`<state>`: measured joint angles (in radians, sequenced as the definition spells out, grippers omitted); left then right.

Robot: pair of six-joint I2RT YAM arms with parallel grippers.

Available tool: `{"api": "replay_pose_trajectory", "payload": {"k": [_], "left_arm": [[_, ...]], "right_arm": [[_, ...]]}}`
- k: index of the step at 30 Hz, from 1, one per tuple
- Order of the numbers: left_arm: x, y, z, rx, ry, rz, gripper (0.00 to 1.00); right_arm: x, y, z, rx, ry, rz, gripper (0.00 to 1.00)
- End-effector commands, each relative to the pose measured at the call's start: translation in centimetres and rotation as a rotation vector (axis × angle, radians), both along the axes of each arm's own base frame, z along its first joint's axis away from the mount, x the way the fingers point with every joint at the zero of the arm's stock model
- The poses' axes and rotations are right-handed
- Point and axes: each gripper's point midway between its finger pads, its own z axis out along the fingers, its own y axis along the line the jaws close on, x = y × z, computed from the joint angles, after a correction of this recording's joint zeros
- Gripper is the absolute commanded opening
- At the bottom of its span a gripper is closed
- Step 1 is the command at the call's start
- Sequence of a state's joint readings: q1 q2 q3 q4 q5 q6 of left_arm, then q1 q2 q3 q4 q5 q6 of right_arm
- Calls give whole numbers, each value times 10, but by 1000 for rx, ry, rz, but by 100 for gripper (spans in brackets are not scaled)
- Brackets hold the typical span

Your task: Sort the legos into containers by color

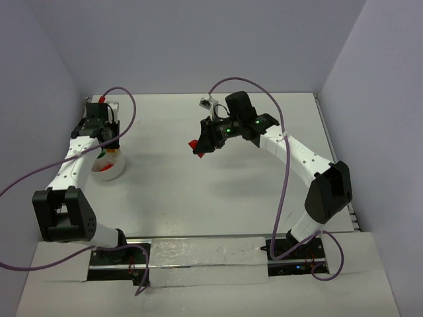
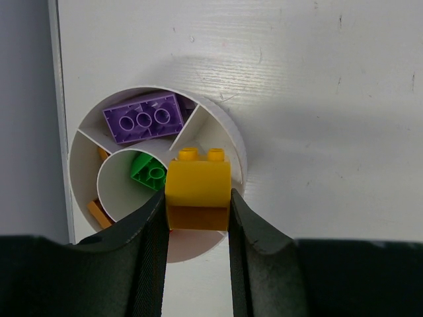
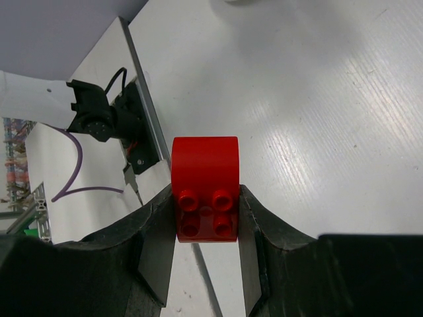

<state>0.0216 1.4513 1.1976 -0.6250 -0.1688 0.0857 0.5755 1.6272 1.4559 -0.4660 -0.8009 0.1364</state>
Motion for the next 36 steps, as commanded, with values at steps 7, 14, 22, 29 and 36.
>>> {"api": "replay_pose_trajectory", "payload": {"k": [7, 14, 22, 29, 36], "left_arm": [[13, 5, 19, -5, -62, 30, 49], [20, -6, 48, -42, -131, -27, 82], [-30, -113, 147, -232, -397, -780, 74], [-124, -177, 146, -413, -489, -1285, 75], [-174, -207, 131, -527, -468, -1507, 75]], "right_arm": [[2, 2, 6, 5, -18, 5, 0], [1, 3, 7, 10, -18, 17, 0], [-28, 11, 18, 122, 31, 202, 0], [-68, 19, 23, 233, 204, 413, 0], [-90, 25, 37, 308, 326, 526, 0]]}}
